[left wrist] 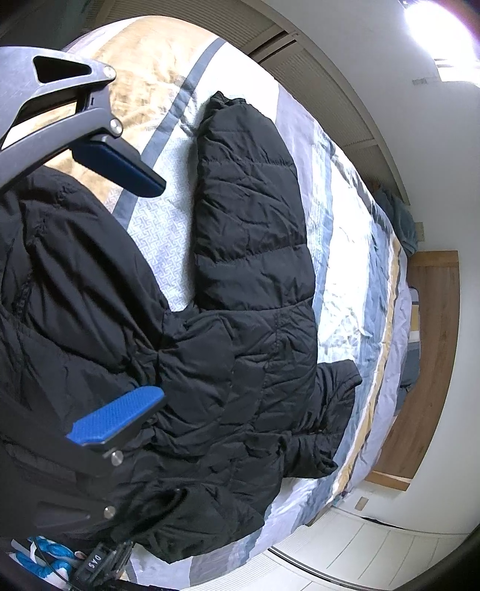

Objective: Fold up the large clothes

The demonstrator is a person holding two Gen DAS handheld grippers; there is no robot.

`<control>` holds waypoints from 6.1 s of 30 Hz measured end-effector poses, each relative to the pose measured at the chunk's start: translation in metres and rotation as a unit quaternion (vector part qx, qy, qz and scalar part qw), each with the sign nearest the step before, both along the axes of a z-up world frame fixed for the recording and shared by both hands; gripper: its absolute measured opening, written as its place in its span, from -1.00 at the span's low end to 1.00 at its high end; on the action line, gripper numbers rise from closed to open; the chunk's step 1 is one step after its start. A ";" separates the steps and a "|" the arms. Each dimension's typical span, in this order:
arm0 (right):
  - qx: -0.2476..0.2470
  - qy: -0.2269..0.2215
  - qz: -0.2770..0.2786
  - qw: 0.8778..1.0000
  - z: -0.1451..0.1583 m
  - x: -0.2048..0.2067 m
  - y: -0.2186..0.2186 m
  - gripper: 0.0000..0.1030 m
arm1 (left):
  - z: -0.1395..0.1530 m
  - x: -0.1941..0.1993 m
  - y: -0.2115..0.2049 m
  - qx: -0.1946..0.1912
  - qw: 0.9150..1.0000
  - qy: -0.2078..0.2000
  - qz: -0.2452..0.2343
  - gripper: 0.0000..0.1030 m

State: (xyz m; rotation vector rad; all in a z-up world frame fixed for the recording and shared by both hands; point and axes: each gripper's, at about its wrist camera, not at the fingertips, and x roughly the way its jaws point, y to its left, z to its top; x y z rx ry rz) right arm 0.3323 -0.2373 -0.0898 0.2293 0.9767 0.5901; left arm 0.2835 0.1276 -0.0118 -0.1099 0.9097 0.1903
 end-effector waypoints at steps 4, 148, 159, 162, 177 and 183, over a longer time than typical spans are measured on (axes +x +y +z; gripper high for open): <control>-0.016 0.003 -0.003 1.000 -0.005 -0.005 0.007 -0.80 | 0.004 -0.001 -0.010 0.005 1.000 0.000 -0.005 1.00; -0.080 -0.052 -0.305 0.948 0.083 -0.106 -0.139 0.37 | 0.035 0.061 0.207 -0.255 0.955 -0.122 0.083 -0.92; -0.056 -0.058 -0.310 0.947 0.080 -0.118 -0.156 0.37 | 0.083 0.074 0.071 -0.208 0.969 -0.123 -0.058 -0.92; -0.051 -0.058 -0.314 0.946 0.078 -0.123 -0.164 0.37 | 0.083 0.075 0.037 -0.197 0.970 -0.115 -0.087 -0.92; -0.031 -0.047 -0.347 0.936 0.066 -0.145 -0.203 0.37 | 0.025 0.065 -0.093 -0.155 0.972 -0.035 -0.175 -0.92; -0.028 -0.042 -0.347 0.937 0.061 -0.144 -0.204 0.37 | -0.011 0.056 -0.118 -0.113 0.973 0.005 -0.199 -0.92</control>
